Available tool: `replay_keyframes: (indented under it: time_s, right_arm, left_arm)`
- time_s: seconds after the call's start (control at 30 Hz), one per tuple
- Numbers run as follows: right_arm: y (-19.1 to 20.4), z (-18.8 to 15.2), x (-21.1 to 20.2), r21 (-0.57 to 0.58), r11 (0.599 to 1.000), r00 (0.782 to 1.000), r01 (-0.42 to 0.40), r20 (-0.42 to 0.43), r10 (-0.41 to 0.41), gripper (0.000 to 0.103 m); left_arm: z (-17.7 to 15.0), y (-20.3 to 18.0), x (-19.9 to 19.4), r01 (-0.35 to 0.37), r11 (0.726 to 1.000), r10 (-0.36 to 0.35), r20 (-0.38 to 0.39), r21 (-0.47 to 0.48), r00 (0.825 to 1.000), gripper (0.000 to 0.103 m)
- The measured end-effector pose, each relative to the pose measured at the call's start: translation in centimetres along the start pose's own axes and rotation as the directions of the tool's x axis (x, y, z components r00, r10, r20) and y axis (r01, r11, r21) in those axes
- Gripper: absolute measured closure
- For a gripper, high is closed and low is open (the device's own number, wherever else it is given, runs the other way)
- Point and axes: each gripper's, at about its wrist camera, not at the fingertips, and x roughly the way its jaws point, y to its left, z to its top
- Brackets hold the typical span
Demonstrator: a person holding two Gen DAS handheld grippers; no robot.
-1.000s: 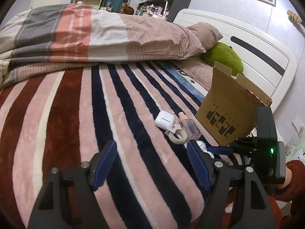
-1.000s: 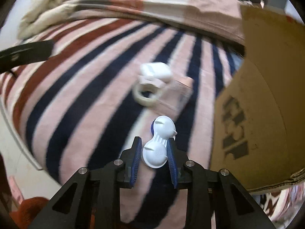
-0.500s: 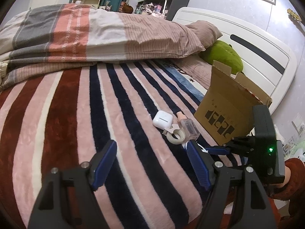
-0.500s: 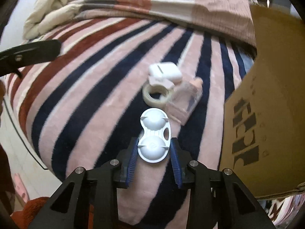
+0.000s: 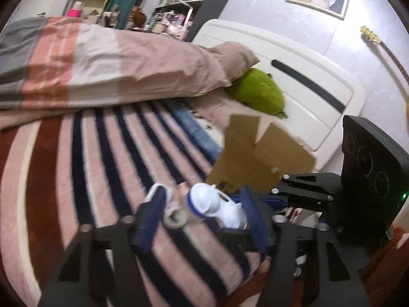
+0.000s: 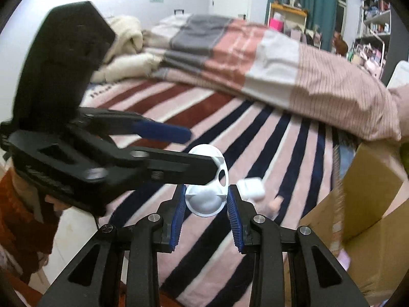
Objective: Organize rigid objects
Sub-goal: 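Carry the lens case into the cardboard box and open the right gripper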
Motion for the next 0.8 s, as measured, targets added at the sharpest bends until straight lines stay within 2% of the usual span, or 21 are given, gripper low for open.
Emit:
replay_keyframes:
  time_s: [0.07,0.23,0.43,0.6,0.8]
  right_arm:
    - [-1.0,0.2,-1.2,0.012,1.0,1.0,0.009,0.025,-0.009,0.075]
    - [-4.3,-0.1,-4.1,0.049,0.998,0.996,0.04,0.076,-0.044,0.075]
    - [-9.2,-1.4,-6.6,0.123,0.99,0.993,0.068,0.085,-0.078,0.075]
    - [-13.6,-2.2,-7.3,0.177,0.98,0.995,0.094,0.024,-0.099,0.075]
    - [-17.4,-2.7,-5.5,0.222,0.968,0.99,0.115,-0.108,-0.093,0.075]
  left_arm:
    - [1.1,-1.2,0.8,0.03,0.999,-0.03,-0.005,0.018,1.0,0.067]
    - [3.7,-4.9,3.0,0.03,0.996,-0.03,-0.004,0.081,1.0,0.076]
    - [6.5,-9.2,7.2,0.05,0.988,-0.043,-0.051,0.148,0.998,0.077]
    - [8.3,-11.7,11.6,0.075,0.981,-0.051,-0.133,0.179,0.99,0.077]
    - [9.2,-12.7,16.5,0.052,0.98,-0.005,-0.238,0.19,0.971,0.077]
